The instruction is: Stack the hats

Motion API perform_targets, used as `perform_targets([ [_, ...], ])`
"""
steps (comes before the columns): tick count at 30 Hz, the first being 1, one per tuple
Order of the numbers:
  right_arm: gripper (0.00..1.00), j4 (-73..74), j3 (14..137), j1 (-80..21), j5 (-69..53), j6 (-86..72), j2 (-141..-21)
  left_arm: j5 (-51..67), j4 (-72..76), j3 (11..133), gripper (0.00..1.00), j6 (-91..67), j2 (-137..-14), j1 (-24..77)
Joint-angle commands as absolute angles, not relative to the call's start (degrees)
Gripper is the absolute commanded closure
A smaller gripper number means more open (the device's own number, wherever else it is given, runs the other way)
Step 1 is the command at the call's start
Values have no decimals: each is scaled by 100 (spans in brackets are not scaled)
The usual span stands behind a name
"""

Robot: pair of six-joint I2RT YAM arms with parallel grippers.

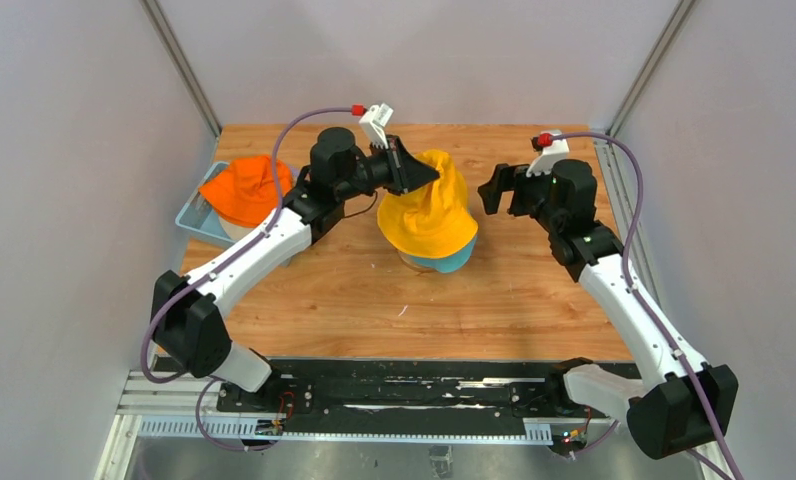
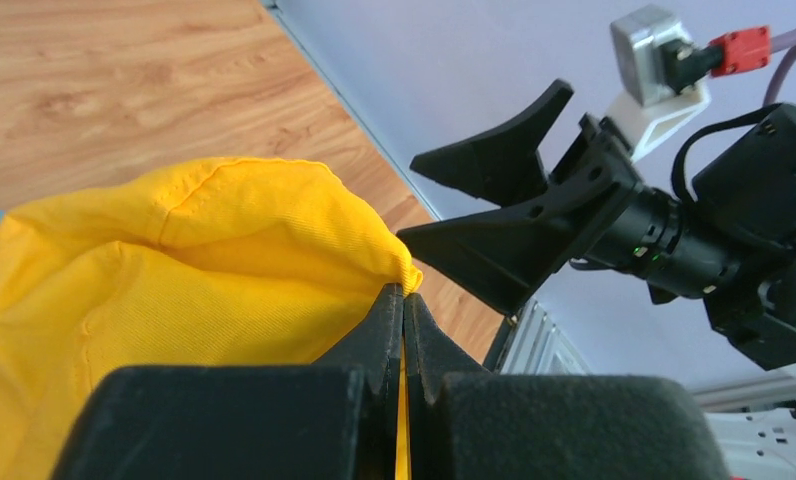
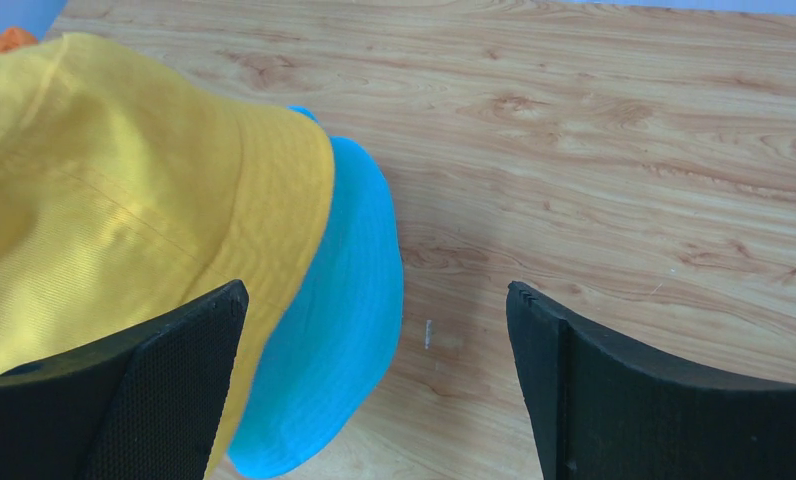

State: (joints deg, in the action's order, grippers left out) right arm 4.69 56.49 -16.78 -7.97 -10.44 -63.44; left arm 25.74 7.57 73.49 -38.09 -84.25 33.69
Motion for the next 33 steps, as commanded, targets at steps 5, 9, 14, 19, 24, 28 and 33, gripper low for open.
perform_targets([
  [5,0,536,5759,-1307,-684,-1100,-6095,2839,965,7481,100,-3834,-8641,3617],
  [9,0,536,5761,-1219,-766,-1142,-6085,2878,966,7633,100,-3832,-8804,3721],
  [14,1,536,5753,-1198,-809,-1141,-6108,2903,962,7685,100,-3850,-9041,3841],
  [19,0,536,5731,-1188,-824,-1146,-6113,2777,967,7581,100,-3789,-9095,3911],
  [24,0,545,5712,-1190,-826,-1151,-6117,2288,462,7574,100,-3353,-8911,3919],
  [28,0,536,5702,-1187,-848,-1172,-6137,1674,-244,7741,100,-2877,-8754,3920],
  [33,0,528,5687,-1189,-892,-1202,-6150,1184,-954,7911,90,-2426,-8756,3920],
])
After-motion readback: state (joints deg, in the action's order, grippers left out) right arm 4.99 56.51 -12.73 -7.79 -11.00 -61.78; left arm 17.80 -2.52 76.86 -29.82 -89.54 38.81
